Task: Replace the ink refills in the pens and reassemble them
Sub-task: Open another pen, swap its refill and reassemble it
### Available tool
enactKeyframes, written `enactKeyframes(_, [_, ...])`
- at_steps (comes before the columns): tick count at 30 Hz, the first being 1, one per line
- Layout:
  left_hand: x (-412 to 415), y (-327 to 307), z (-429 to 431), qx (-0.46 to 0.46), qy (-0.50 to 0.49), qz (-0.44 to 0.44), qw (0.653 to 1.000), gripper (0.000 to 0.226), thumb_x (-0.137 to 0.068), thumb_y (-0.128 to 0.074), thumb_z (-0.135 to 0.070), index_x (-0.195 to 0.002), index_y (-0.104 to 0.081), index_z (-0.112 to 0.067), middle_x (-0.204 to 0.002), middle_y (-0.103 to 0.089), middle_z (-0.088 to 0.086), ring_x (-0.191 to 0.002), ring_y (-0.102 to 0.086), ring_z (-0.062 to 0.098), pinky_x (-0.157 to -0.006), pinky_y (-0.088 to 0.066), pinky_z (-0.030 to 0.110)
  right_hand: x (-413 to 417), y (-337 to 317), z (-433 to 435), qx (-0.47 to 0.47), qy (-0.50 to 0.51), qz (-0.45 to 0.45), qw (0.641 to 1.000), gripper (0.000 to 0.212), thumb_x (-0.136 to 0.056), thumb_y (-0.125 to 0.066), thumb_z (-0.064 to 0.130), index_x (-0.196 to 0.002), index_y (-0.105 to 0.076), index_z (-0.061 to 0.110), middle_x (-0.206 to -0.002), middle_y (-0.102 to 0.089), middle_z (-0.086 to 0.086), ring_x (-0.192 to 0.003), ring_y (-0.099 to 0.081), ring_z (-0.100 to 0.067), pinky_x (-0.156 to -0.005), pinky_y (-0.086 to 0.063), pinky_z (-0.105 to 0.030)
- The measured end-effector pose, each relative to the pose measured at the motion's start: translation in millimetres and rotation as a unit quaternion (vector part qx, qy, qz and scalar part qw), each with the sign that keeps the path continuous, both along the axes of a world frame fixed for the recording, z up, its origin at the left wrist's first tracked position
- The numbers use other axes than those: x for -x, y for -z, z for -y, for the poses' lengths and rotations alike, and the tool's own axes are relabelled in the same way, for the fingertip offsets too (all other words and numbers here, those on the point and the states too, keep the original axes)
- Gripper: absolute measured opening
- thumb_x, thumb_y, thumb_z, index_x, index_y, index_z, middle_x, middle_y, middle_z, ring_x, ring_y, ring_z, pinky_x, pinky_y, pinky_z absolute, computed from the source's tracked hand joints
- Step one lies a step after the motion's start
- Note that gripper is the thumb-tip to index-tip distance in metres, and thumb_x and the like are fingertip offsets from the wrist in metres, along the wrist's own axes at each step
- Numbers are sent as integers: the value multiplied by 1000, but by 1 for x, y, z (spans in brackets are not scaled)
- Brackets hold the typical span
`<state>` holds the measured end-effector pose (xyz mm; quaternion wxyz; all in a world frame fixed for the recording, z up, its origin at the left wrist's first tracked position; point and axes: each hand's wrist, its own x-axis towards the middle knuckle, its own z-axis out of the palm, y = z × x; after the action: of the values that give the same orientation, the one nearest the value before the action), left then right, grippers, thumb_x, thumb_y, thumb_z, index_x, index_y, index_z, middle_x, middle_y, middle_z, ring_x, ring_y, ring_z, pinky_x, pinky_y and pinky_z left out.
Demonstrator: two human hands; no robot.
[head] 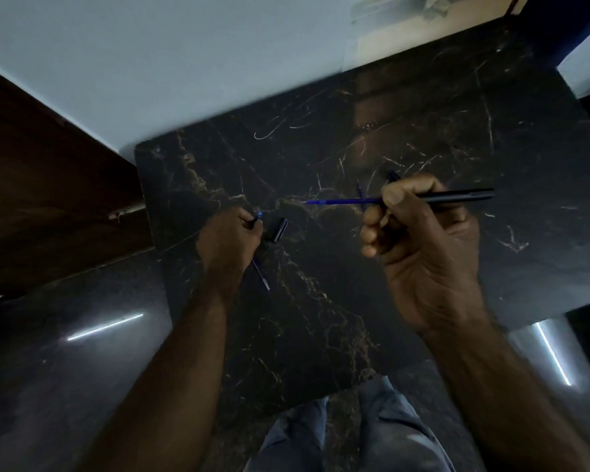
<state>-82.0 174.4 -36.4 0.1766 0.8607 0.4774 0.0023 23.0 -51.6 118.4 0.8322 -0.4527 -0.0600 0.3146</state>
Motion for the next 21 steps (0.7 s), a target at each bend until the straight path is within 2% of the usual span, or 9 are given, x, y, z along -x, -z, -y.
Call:
enactKeyframes(8, [-2,8,3,-2,8,-8,1000,24,-93,-77,-49,-104,-77,-28,-102,-81,-3,-98,-78,25,-84,-62,41,-4,1,6,11,6,6,1000,8,-97,-62,6,-89,-60,8,-74,-71,-6,-60,-67,-18,-51,-52,-27])
enactKeyframes(21, [2,9,4,2,33,-2,999,28,-91,-82,-47,-110,-74,-28,-105,-78,-5,-96,-75,18,-81,-61,39,-3,1,5,9,7,9,1000,9,-97,-63,5,-89,-62,8,-74,-71,-7,-60,-67,-19,-52,-53,-27])
